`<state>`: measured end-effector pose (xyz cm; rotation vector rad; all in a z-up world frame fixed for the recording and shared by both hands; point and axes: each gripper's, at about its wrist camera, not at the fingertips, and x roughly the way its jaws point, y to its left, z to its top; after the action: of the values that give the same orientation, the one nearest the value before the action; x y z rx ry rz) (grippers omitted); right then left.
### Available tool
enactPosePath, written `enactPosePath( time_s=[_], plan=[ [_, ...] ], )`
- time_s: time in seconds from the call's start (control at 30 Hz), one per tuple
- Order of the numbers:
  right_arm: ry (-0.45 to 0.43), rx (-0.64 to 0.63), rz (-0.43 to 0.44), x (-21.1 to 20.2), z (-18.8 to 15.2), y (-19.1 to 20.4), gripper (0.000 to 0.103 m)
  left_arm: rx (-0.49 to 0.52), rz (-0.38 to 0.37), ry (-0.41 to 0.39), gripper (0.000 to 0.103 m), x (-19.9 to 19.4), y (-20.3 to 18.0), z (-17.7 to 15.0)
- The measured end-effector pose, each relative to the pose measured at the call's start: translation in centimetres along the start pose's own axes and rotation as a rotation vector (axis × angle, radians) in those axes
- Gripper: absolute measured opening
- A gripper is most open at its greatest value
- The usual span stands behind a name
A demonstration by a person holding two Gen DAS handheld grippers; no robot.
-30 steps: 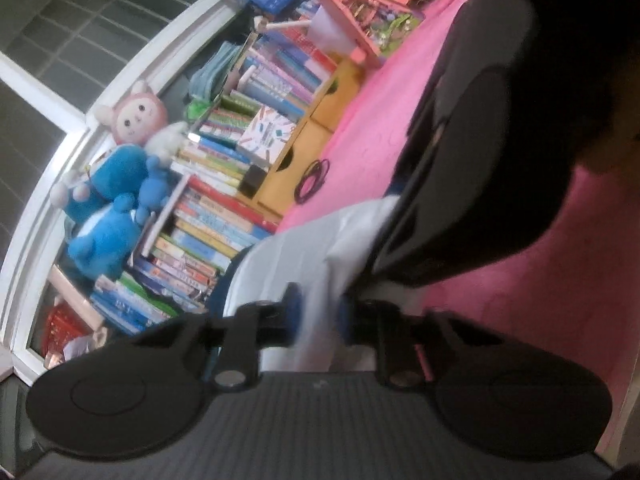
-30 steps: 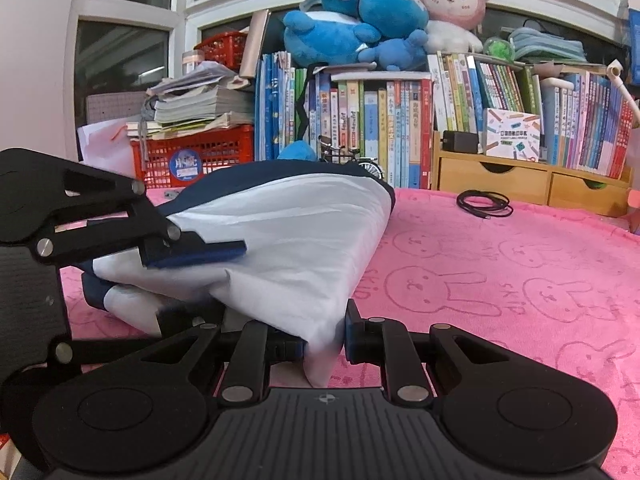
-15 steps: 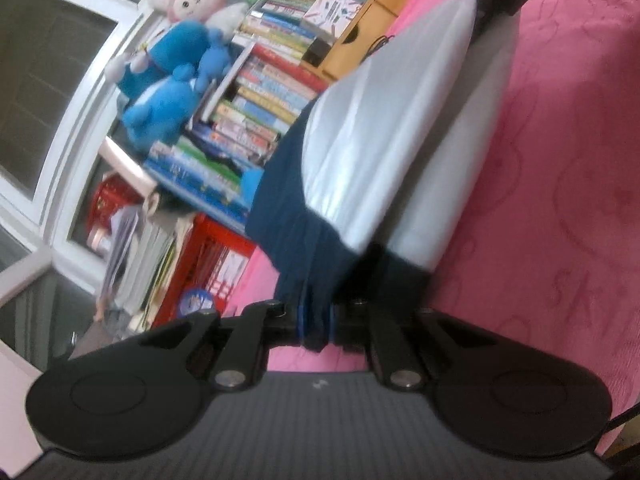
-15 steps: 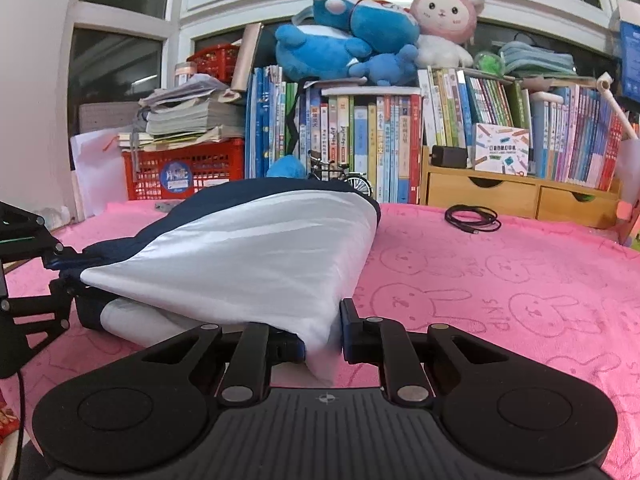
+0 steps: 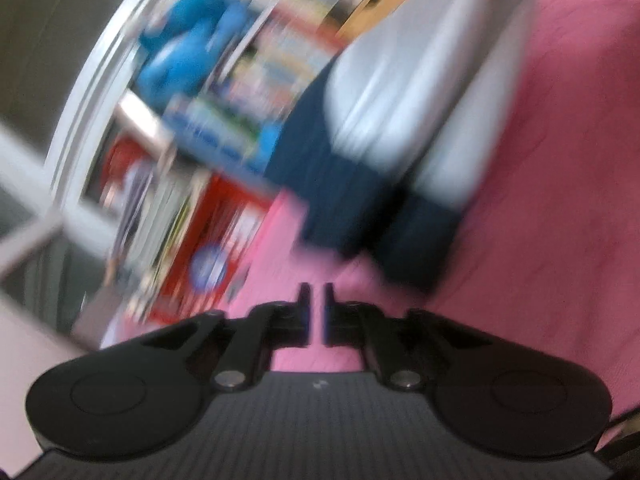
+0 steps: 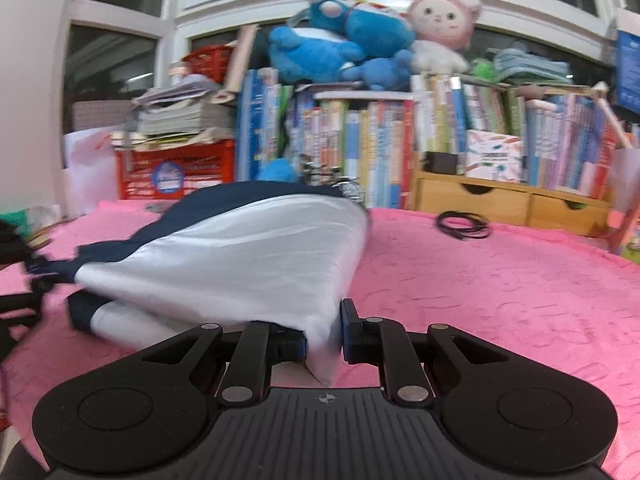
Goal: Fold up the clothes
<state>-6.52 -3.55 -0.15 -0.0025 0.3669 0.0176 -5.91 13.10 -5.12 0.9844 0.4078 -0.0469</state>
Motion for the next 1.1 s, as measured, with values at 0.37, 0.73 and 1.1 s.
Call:
enactPosePath(
  time_s=[0.37, 0.73, 1.1],
  plan=[
    [-0.003, -0.023, 0.022, 0.2, 0.7, -0.3, 0.017, 0.04, -0.196, -0.245, 0.01, -8.4, -2.1, 3.1],
    [0.034, 0.04, 0.062, 0.3, 1.3, -1.4, 0.018, 0.183, -0.269, -0.451, 0.039, -7.4, -9.6, 8.6],
    [0.058, 0.025, 0.063, 0.4, 1.1, -1.5, 0.019, 0.143, -0.24, -0.403, 0.042, -4.9, -10.5, 10.4]
  ],
)
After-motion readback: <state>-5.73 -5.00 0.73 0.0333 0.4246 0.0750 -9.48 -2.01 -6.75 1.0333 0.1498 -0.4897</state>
